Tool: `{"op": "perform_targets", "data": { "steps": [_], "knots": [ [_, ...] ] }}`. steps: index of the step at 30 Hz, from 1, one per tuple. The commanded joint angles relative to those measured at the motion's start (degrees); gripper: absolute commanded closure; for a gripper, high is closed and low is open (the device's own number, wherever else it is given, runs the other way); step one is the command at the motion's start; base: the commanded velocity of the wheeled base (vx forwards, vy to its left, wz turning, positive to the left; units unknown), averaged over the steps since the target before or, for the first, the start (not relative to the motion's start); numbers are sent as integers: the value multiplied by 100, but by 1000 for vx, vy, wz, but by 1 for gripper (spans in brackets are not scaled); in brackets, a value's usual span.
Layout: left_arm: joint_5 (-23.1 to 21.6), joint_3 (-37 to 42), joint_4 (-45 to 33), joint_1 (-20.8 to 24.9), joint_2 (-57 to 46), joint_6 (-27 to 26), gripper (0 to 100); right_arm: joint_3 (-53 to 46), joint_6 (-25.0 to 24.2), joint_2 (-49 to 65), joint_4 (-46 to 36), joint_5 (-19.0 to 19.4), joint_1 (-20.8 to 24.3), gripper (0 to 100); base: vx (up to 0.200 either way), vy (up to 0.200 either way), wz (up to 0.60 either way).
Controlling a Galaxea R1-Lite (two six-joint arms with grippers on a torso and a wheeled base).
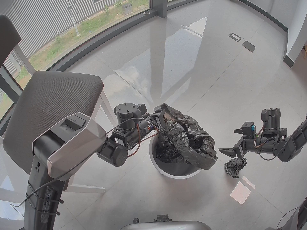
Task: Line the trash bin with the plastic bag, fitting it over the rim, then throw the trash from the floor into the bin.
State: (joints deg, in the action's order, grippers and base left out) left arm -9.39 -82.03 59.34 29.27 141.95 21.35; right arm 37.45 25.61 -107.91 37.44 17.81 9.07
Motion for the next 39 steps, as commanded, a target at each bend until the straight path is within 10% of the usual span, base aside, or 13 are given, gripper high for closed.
{"op": "perform_targets", "data": {
  "steps": [1, 33, 34, 39],
  "knots": [
    [7, 117, 16, -88, 26, -8, 100, -159, 5, 253, 0, 3, 323, 0, 0, 0, 0],
    [25, 2051, 1202, -246, -580, -52, 100, 869, -197, -1303, 18, -6, 1677, 0, 0, 0, 0],
    [25, 2051, 1220, -246, -580, -52, 0, 887, -197, -1347, 9, -6, 1677, 0, 0, 0, 0],
    [16, 2051, 1220, -238, -580, -52, 0, 966, -188, -1426, -17, -14, 1659, 0, 0, 0, 0]
  ]
}}
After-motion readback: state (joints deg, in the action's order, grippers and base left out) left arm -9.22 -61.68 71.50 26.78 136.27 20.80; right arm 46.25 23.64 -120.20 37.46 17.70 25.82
